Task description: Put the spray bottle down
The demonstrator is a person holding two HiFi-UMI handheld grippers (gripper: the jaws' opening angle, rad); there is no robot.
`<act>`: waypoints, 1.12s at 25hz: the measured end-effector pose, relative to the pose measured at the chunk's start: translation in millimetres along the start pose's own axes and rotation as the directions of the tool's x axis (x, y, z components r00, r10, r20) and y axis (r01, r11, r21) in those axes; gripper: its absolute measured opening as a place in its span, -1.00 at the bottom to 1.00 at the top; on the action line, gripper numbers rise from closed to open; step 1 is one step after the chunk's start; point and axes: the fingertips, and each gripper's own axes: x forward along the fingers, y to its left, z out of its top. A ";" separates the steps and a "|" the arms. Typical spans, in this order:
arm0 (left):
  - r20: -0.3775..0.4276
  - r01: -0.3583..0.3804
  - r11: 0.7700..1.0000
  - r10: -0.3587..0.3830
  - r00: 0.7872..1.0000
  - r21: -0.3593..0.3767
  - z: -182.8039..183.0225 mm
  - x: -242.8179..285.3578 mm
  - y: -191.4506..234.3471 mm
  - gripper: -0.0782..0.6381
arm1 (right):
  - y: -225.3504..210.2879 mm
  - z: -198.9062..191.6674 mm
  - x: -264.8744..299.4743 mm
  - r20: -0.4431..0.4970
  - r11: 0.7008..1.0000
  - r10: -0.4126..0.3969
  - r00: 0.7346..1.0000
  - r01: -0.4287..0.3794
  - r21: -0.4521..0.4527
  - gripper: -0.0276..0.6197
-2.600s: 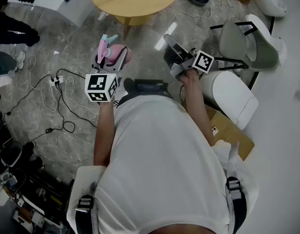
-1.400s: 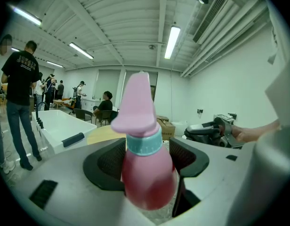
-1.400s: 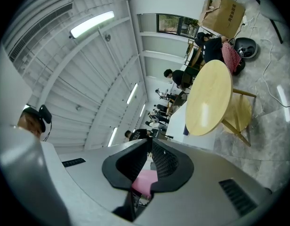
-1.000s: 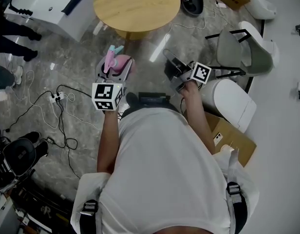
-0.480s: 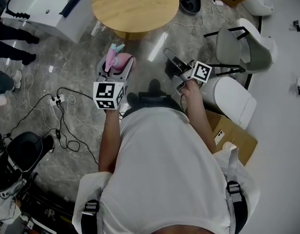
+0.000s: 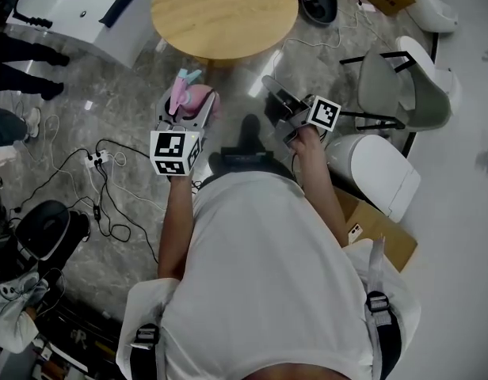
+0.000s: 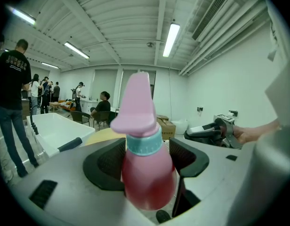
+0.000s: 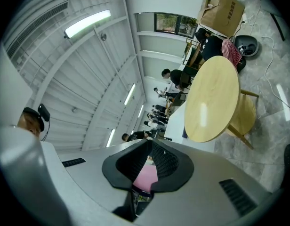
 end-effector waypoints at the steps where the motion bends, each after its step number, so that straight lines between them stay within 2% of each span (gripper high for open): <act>1: -0.007 -0.003 1.000 0.003 1.000 0.001 1.7 7.3 0.7 0.03 | -3.3 6.5 3.4 -0.002 1.000 0.003 1.000 -0.002 0.007 -0.85; 14: -0.047 -0.053 0.998 0.054 0.997 0.019 40.4 124.2 4.8 0.03 | -45.7 115.9 38.6 -0.043 0.998 0.052 0.998 -0.050 0.042 -0.85; 28: -0.085 -0.090 0.996 0.091 0.992 0.019 49.5 168.3 6.5 0.03 | -72.4 157.7 51.0 -0.059 0.994 0.070 0.996 -0.065 0.088 -0.85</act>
